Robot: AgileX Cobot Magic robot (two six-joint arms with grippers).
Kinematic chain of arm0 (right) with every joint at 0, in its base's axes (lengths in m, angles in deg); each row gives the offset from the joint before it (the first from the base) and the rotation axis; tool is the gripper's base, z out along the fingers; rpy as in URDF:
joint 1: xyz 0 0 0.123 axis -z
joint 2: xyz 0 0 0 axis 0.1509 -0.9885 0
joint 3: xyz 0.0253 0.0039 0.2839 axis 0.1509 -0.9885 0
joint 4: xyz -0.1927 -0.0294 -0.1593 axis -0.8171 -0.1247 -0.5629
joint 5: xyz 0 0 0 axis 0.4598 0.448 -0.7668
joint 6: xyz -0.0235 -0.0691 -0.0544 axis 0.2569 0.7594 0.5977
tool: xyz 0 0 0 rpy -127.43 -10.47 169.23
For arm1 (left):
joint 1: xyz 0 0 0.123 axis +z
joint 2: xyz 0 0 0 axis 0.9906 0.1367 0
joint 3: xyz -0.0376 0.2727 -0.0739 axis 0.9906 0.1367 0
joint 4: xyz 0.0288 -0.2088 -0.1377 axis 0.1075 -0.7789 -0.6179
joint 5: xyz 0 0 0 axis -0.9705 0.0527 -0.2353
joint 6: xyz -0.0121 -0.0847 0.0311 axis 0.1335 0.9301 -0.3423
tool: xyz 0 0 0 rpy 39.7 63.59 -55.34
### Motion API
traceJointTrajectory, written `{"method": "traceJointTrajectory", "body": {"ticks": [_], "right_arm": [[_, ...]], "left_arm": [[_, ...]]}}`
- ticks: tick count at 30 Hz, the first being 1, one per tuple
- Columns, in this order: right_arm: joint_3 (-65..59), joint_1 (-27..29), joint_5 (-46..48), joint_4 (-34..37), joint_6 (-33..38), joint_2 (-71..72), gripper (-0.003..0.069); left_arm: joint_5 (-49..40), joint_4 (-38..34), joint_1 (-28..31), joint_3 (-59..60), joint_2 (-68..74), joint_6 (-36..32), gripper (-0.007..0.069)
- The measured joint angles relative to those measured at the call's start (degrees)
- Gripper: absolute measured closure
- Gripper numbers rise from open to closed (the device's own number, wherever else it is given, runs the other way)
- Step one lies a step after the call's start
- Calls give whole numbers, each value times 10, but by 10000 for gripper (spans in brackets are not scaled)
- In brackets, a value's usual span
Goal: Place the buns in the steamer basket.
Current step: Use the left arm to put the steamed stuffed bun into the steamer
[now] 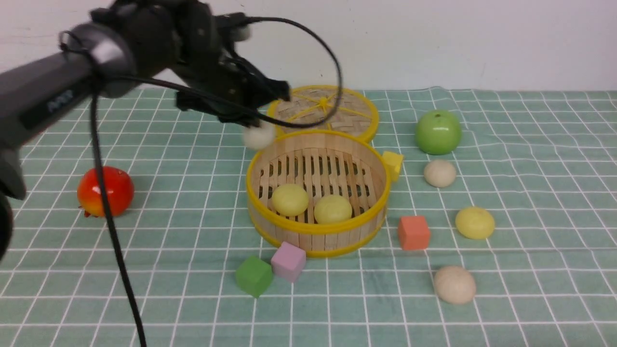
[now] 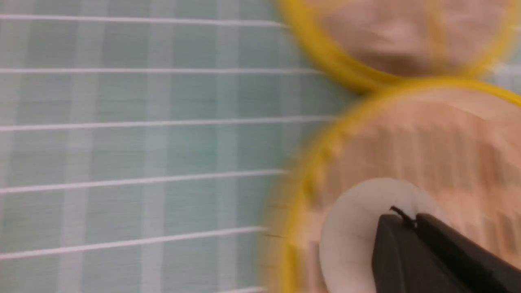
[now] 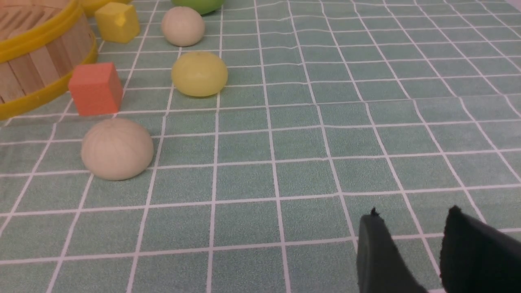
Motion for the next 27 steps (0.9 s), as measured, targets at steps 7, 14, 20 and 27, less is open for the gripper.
{"method": "traceJointTrajectory", "body": {"ticks": [7, 14, 20, 27], "right_arm": [[0, 0, 0, 0, 0, 0, 419], [0, 0, 0, 0, 0, 0, 419], [0, 0, 0, 0, 0, 0, 419], [0, 0, 0, 0, 0, 0, 419]], "left_arm": [[31, -4, -36, 0, 31, -5, 636], [67, 29, -37, 0, 72, 2, 628], [92, 69, -37, 0, 91, 54, 607], [81, 85, -37, 0, 95, 83, 503]]}}
